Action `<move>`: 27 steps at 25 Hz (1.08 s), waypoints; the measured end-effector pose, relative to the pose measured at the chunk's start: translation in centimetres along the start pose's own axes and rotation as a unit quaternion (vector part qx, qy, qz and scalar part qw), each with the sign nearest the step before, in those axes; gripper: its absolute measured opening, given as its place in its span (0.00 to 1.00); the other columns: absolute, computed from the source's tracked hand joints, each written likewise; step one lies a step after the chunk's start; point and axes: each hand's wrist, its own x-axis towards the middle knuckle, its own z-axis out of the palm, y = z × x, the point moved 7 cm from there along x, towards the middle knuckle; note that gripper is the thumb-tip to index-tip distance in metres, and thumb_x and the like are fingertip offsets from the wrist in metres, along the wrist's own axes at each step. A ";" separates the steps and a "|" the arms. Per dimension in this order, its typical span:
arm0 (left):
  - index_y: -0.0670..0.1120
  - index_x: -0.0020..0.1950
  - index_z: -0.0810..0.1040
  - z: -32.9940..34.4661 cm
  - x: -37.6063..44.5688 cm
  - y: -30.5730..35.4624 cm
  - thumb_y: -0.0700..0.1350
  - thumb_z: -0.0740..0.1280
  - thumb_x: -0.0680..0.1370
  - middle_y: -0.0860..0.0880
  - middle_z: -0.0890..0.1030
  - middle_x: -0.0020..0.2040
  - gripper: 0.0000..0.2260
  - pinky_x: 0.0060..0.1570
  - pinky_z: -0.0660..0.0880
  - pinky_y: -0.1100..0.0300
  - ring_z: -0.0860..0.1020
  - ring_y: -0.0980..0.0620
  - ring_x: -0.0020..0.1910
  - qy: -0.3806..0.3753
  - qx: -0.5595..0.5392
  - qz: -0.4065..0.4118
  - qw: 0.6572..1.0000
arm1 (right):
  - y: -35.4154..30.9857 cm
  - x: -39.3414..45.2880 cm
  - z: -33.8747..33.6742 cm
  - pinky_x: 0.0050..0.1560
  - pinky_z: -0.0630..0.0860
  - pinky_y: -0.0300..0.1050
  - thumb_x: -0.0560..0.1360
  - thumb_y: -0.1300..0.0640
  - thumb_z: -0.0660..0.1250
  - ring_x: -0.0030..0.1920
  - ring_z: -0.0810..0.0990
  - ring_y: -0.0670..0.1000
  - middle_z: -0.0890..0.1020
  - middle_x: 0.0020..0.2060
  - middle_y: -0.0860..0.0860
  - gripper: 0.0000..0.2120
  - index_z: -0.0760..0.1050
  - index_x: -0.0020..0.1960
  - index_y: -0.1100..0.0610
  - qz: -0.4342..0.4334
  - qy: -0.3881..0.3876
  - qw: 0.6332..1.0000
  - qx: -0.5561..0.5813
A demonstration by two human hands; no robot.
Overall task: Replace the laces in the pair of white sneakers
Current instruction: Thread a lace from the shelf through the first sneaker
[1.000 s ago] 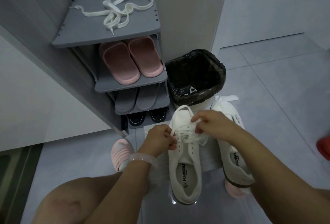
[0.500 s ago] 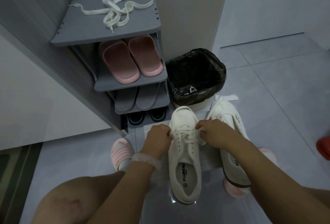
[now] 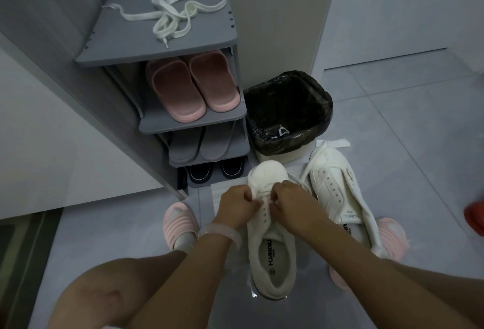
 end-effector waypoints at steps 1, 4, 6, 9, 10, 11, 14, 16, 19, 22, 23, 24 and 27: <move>0.47 0.28 0.63 0.3 0.1 -0.3 0.41 0.69 0.73 0.51 0.68 0.29 0.18 0.35 0.67 0.62 0.69 0.53 0.32 -0.010 -0.018 -0.016 1.000 | 0.2 0.1 0.1 0.51 0.74 0.48 0.77 0.54 0.60 0.54 0.75 0.54 0.75 0.53 0.54 0.12 0.74 0.56 0.57 0.012 -0.008 1.000 0.012; 0.47 0.29 0.65 1.0 0.1 -1.1 0.41 0.69 0.73 0.49 0.70 0.29 0.17 0.35 0.70 0.58 0.70 0.53 0.30 -0.027 -0.079 -0.058 0.995 | 0.9 0.5 0.4 0.53 0.73 0.43 0.76 0.55 0.62 0.54 0.76 0.52 0.76 0.55 0.53 0.12 0.77 0.57 0.55 0.040 -0.041 0.996 0.064; 0.46 0.30 0.65 1.2 -0.2 -1.1 0.40 0.69 0.74 0.48 0.71 0.29 0.17 0.33 0.70 0.60 0.70 0.53 0.28 -0.032 -0.123 -0.072 0.989 | 1.6 0.7 0.8 0.49 0.72 0.40 0.75 0.56 0.63 0.51 0.77 0.50 0.78 0.53 0.52 0.12 0.78 0.56 0.55 0.090 -0.061 0.985 0.132; 0.46 0.32 0.65 0.5 -0.8 0.8 0.42 0.64 0.77 0.47 0.73 0.35 0.15 0.33 0.63 0.63 0.70 0.53 0.34 -0.010 0.055 0.038 0.998 | 2.3 1.1 1.1 0.44 0.74 0.46 0.74 0.58 0.62 0.39 0.76 0.51 0.79 0.38 0.54 0.09 0.80 0.41 0.60 0.137 -0.057 0.970 0.195; 0.45 0.36 0.68 0.5 -1.2 2.0 0.42 0.60 0.79 0.45 0.75 0.40 0.11 0.35 0.59 0.63 0.72 0.51 0.40 -0.007 0.140 0.098 0.985 | 2.3 1.2 1.1 0.42 0.73 0.45 0.74 0.58 0.62 0.37 0.76 0.51 0.78 0.35 0.55 0.11 0.79 0.39 0.62 0.141 -0.054 0.969 0.195; 0.42 0.41 0.71 0.6 -1.7 2.9 0.41 0.58 0.79 0.42 0.75 0.45 0.08 0.37 0.58 0.63 0.73 0.48 0.46 -0.006 0.199 0.140 0.970 | 2.2 1.2 1.1 0.42 0.72 0.43 0.74 0.57 0.62 0.39 0.77 0.52 0.80 0.37 0.55 0.11 0.80 0.42 0.63 0.137 -0.057 0.973 0.178; 0.43 0.36 0.68 0.5 -1.6 3.0 0.39 0.57 0.78 0.46 0.72 0.39 0.10 0.39 0.59 0.64 0.75 0.45 0.48 0.012 0.228 0.148 0.962 | 1.8 1.0 0.9 0.47 0.70 0.37 0.76 0.58 0.62 0.52 0.79 0.51 0.81 0.52 0.52 0.11 0.81 0.52 0.56 0.128 -0.071 0.979 0.142; 0.48 0.30 0.62 0.1 -1.1 2.1 0.40 0.61 0.76 0.53 0.67 0.32 0.16 0.37 0.62 0.63 0.73 0.48 0.42 0.021 0.173 0.104 0.979 | 1.8 0.8 0.9 0.47 0.71 0.37 0.75 0.60 0.62 0.50 0.78 0.50 0.81 0.55 0.52 0.12 0.80 0.54 0.54 0.141 -0.082 0.970 0.183; 0.49 0.30 0.64 0.0 -1.2 1.5 0.43 0.65 0.75 0.54 0.68 0.32 0.16 0.35 0.70 0.65 0.72 0.53 0.36 0.007 0.059 0.039 0.997 | 1.8 0.8 1.1 0.44 0.72 0.36 0.75 0.61 0.63 0.49 0.77 0.49 0.80 0.57 0.53 0.14 0.79 0.58 0.54 0.141 -0.090 0.964 0.209; 0.49 0.33 0.64 0.4 -1.8 2.0 0.46 0.66 0.75 0.54 0.69 0.33 0.14 0.28 0.67 0.73 0.68 0.60 0.32 -0.045 0.049 0.032 0.997 | 1.8 1.0 1.4 0.55 0.70 0.38 0.74 0.55 0.66 0.59 0.76 0.51 0.79 0.60 0.52 0.14 0.78 0.59 0.53 0.133 -0.078 0.971 0.184; 0.48 0.32 0.65 0.3 -1.8 2.1 0.45 0.66 0.74 0.53 0.70 0.32 0.14 0.27 0.66 0.73 0.68 0.60 0.31 -0.054 0.049 0.030 0.997 | 1.9 1.1 1.7 0.55 0.70 0.39 0.74 0.55 0.67 0.59 0.76 0.51 0.79 0.60 0.52 0.13 0.78 0.59 0.53 0.134 -0.075 0.971 0.181; 0.48 0.31 0.66 0.1 -1.7 2.2 0.45 0.67 0.74 0.52 0.71 0.30 0.13 0.27 0.65 0.71 0.70 0.58 0.31 -0.057 0.056 0.026 0.996 | 1.9 1.2 1.8 0.55 0.70 0.39 0.74 0.55 0.66 0.59 0.76 0.52 0.79 0.59 0.52 0.13 0.79 0.58 0.53 0.131 -0.068 0.974 0.170; 0.45 0.26 0.68 -0.2 -1.5 2.4 0.43 0.67 0.71 0.48 0.72 0.27 0.15 0.30 0.67 0.64 0.72 0.53 0.30 -0.056 0.073 0.022 0.995 | 1.2 1.1 2.5 0.49 0.71 0.40 0.75 0.57 0.63 0.53 0.78 0.52 0.81 0.53 0.53 0.10 0.80 0.53 0.55 0.109 -0.043 0.985 0.128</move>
